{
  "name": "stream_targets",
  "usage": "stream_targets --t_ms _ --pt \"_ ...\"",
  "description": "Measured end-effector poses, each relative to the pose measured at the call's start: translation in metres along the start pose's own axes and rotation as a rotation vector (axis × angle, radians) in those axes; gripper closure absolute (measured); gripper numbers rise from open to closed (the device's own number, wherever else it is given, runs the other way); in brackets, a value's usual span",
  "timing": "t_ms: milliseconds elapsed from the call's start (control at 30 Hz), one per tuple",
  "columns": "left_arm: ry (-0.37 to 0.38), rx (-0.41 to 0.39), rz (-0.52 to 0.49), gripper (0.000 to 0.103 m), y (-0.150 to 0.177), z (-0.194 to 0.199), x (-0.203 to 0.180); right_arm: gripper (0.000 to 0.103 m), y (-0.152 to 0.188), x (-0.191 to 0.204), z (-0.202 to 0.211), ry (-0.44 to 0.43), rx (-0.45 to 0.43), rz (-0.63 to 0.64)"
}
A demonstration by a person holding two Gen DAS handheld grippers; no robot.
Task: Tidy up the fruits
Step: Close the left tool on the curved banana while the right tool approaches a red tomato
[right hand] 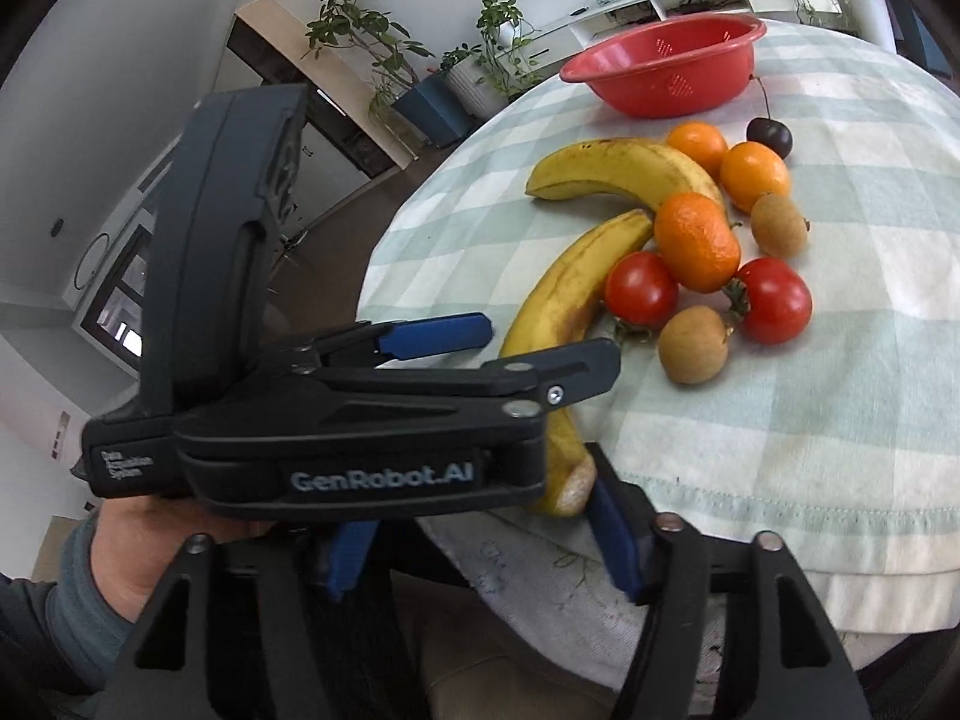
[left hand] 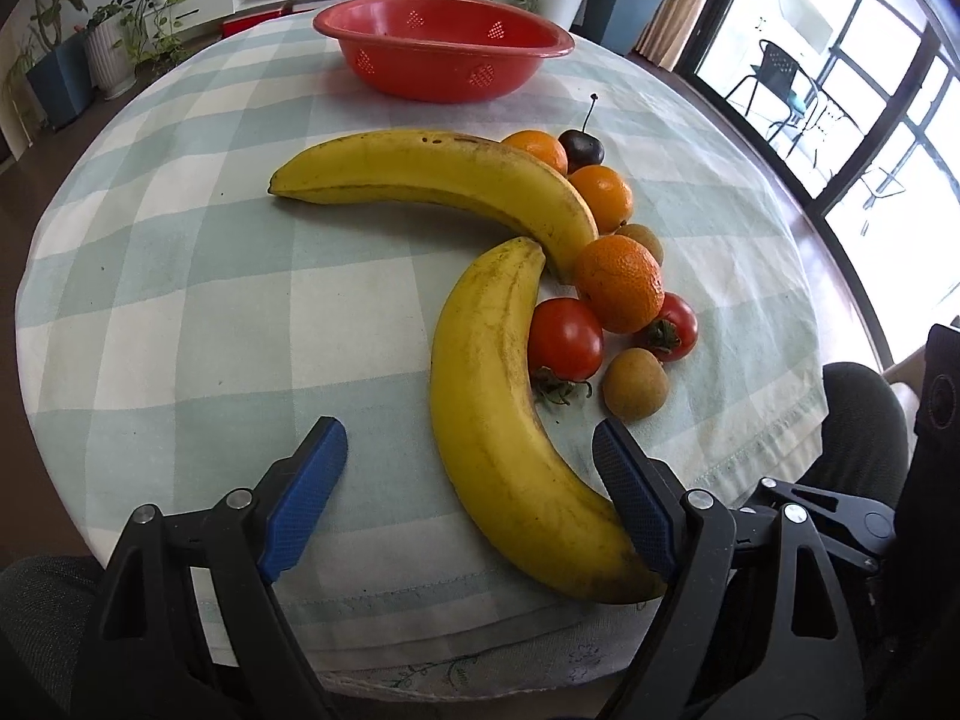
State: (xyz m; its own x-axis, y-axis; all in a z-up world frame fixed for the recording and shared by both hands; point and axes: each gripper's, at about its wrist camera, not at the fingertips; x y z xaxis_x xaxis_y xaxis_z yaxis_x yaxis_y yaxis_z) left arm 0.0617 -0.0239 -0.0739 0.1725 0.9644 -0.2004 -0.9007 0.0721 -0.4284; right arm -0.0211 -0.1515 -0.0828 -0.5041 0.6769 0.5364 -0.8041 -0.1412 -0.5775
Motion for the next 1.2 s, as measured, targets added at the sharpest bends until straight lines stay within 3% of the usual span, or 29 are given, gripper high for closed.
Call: stream_targets --t_ms 67,200,367,433,500,567,633,800,1000,1100,1133,1200 --pt "-0.007 0.002 -0.023 0.029 0.001 0.0 -0.005 0.029 0.002 0.002 0.006 0.026 0.002 0.013" --pt "-0.015 0.013 -0.067 0.053 0.0 -0.001 -0.016 0.029 0.006 -0.006 0.022 0.107 -0.015 0.016" --pt "-0.064 0.009 -0.097 0.06 -0.005 0.003 -0.022 0.03 0.007 -0.01 0.032 0.156 -0.032 0.01" --pt "-0.111 -0.001 -0.121 0.06 -0.007 0.009 -0.02 0.03 0.007 -0.007 0.037 0.166 -0.034 0.039" --pt "-0.145 0.042 -0.169 0.056 -0.008 0.004 -0.025 0.03 0.006 -0.006 0.044 0.212 -0.029 0.069" --pt "-0.179 0.064 -0.189 0.056 -0.01 -0.001 -0.031 0.03 0.004 -0.01 0.053 0.257 -0.046 0.063" --pt "-0.196 0.085 -0.198 0.056 -0.01 -0.01 -0.036 0.03 0.002 -0.017 0.06 0.248 -0.07 0.032" --pt "-0.157 0.091 -0.18 0.055 -0.016 -0.015 -0.029 0.03 0.004 -0.026 0.068 0.248 -0.099 0.003" --pt "-0.201 0.108 -0.276 0.064 -0.011 -0.014 -0.041 0.03 0.006 -0.028 0.076 0.245 -0.122 -0.014" --pt "-0.177 0.121 -0.253 0.064 -0.011 -0.013 -0.037 0.03 0.004 -0.031 0.078 0.245 -0.134 -0.023" --pt "-0.18 0.122 -0.245 0.062 -0.011 -0.014 -0.036 0.03 0.003 -0.032 0.078 0.246 -0.136 -0.027" --pt "-0.229 0.113 -0.235 0.04 -0.013 -0.015 -0.034 0.03 0.003 -0.034 0.078 0.247 -0.134 -0.035"
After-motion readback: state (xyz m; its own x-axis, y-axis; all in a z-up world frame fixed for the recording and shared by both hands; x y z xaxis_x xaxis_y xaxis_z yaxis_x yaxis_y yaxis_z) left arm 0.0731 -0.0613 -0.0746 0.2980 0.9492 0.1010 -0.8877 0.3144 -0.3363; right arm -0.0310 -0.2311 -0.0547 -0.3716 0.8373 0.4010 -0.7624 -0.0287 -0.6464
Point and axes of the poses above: each gripper's, at about its wrist camera, not at the fingertips, and z roughly against the way its jaws point, x to its left, y to its underside, and after that the axes turned 7 degrees about z, right-handed
